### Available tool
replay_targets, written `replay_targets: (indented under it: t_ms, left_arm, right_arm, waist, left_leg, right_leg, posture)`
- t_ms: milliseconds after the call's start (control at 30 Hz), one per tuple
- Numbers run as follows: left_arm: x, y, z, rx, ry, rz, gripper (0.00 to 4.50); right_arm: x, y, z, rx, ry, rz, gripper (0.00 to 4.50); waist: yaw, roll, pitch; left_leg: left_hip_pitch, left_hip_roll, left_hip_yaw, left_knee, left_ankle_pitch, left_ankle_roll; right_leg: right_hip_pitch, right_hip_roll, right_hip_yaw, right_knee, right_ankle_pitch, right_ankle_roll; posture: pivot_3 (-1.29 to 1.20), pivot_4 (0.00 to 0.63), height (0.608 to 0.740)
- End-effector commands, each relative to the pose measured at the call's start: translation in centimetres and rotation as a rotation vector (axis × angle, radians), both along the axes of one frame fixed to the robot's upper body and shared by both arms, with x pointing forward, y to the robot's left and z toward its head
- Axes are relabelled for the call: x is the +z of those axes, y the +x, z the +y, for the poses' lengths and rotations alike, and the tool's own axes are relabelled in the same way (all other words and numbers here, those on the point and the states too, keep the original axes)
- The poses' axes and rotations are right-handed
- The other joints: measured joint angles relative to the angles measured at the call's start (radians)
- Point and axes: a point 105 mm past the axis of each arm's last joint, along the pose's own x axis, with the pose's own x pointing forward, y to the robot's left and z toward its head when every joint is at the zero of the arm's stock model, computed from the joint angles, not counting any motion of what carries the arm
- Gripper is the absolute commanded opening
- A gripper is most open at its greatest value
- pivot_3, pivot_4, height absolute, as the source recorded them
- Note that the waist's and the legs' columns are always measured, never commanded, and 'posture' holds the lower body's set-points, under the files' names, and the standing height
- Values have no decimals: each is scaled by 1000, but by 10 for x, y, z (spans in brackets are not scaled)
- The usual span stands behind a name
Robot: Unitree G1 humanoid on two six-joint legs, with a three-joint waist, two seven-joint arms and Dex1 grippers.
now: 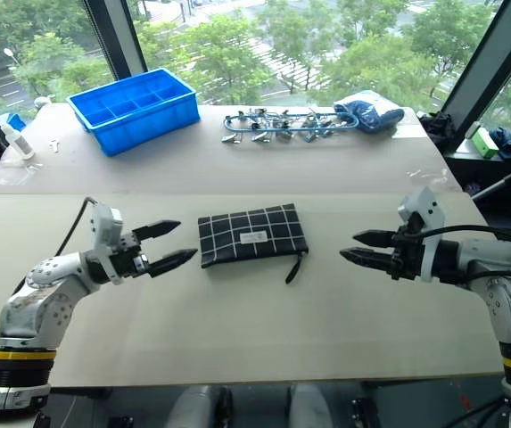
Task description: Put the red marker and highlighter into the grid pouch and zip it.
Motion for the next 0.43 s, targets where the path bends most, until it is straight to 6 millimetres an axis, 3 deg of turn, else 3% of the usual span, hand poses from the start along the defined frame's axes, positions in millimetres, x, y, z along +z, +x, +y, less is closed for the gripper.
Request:
replay_targets:
  t_ms: [33,300,433]
  left_arm:
    - [-6,-12,28,132,-53,131,4481]
    - [-18,-39,93,373,-59,208,4481]
    - [-16,-42,103,425,-74,198,4481]
  right_arm:
    - [3,6,-11,-33,-52,-61,2798]
    - [-5,18,-30,-113,-40,-63,2798]
    - [-7,20,-31,-120,-23,-62,2798]
  waist:
    - [-6,0,0]
    - [-9,0,0]
    - [-3,0,0]
  left_leg:
    - [1,0,0,0,0,0]
    - [2,0,0,0,0,0]
    - [3,0,-2,0,0,0]
  right_leg:
    - [1,0,0,0,0,0]
    - [2,0,-1,-1,0,0]
    - [7,0,-4,-5,0,0]
  posture:
    - [0,150,740]
    - [0,150,740]
    - [0,150,740]
